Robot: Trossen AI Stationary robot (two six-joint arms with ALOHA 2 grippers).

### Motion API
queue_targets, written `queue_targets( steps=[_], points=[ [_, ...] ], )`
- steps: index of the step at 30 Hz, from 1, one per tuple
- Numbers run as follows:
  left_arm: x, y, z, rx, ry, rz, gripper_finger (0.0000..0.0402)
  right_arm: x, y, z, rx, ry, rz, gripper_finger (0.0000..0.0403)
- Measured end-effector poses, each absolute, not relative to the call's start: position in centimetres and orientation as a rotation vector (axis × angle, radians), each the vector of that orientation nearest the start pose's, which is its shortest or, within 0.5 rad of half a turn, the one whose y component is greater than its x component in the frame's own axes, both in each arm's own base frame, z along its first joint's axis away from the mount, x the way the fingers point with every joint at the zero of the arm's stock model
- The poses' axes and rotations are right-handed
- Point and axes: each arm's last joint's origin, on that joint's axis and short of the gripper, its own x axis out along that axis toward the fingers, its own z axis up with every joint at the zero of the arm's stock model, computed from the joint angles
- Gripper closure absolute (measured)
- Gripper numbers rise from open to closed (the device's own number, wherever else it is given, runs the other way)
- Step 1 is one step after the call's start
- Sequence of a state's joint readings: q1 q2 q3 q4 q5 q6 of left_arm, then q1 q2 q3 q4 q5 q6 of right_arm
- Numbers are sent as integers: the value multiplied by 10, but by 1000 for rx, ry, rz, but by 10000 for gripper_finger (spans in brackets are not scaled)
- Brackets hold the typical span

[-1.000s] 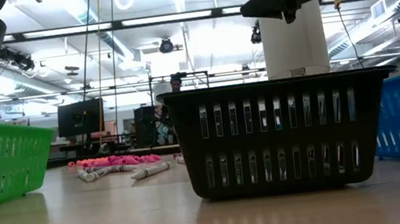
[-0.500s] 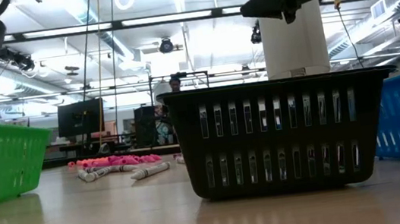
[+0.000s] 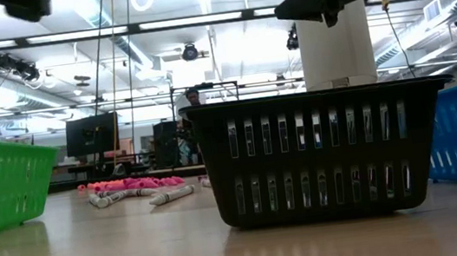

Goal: Sort crayons
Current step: Put the white crayon into the green bin

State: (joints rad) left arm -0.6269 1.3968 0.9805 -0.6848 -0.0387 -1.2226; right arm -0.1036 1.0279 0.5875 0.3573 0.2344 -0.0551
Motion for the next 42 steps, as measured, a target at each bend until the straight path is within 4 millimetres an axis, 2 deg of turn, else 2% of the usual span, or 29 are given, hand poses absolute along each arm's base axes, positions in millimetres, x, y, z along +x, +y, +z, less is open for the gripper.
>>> queue_targets(
  steps=[12, 28, 31, 42],
  points=[
    [231, -127, 232, -540, 1082, 276, 271, 224, -30, 271, -60, 93, -334, 316],
    [254, -80, 225, -399, 1117, 285, 271, 224, -30, 271, -69, 95, -333, 316],
    [257, -70, 220, -327, 1141, 277, 271, 224, -30, 272, -70, 93, -334, 316],
    [273, -39, 190, 108, 1302, 168, 271, 225, -30, 271, -64, 103, -331, 316]
  ],
)
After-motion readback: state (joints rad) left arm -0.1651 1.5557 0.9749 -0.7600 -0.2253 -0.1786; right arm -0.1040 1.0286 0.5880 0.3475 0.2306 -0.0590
